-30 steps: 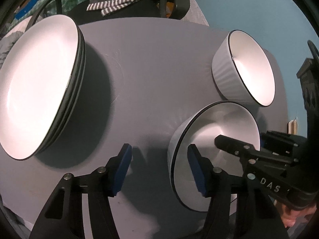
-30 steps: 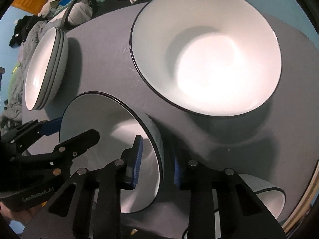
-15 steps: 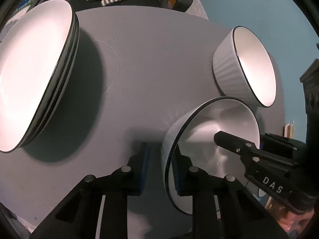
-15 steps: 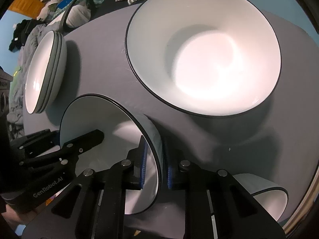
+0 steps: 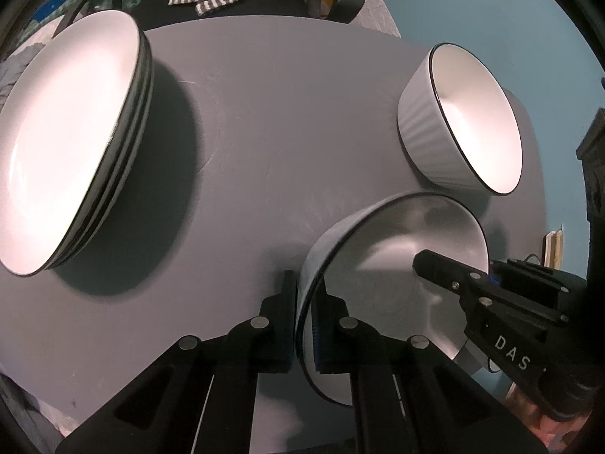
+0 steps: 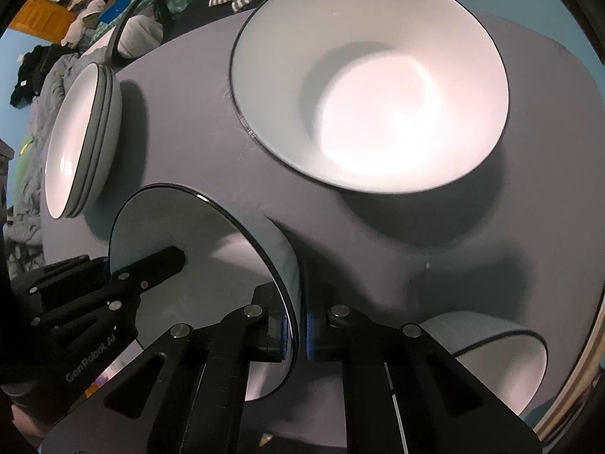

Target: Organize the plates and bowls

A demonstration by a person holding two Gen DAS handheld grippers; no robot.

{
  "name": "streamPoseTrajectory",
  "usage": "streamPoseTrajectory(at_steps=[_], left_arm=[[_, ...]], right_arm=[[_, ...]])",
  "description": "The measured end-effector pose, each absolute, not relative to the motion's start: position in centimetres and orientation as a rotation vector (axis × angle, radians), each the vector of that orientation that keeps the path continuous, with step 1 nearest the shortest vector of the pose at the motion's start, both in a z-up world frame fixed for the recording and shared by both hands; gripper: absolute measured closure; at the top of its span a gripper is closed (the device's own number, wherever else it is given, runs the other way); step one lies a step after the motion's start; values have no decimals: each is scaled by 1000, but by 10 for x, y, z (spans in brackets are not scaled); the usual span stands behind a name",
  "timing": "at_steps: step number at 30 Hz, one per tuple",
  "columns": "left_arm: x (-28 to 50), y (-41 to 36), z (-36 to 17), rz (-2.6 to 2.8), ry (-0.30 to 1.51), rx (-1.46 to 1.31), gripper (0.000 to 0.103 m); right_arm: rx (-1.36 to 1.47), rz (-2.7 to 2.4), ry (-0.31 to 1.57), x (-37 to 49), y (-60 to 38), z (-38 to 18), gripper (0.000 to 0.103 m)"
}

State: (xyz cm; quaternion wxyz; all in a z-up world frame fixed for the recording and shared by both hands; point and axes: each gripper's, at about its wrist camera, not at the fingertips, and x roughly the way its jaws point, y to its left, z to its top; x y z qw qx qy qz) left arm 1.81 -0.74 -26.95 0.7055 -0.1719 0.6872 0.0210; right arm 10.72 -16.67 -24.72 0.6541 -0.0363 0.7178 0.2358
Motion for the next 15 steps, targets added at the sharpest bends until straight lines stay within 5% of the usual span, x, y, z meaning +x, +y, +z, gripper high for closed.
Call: streamPoseTrajectory(at_steps=[15], left_arm=[[23, -9, -221, 8, 1460, -373, 97]], right_arm=[[-86, 528, 1568, 112, -168, -201, 96]])
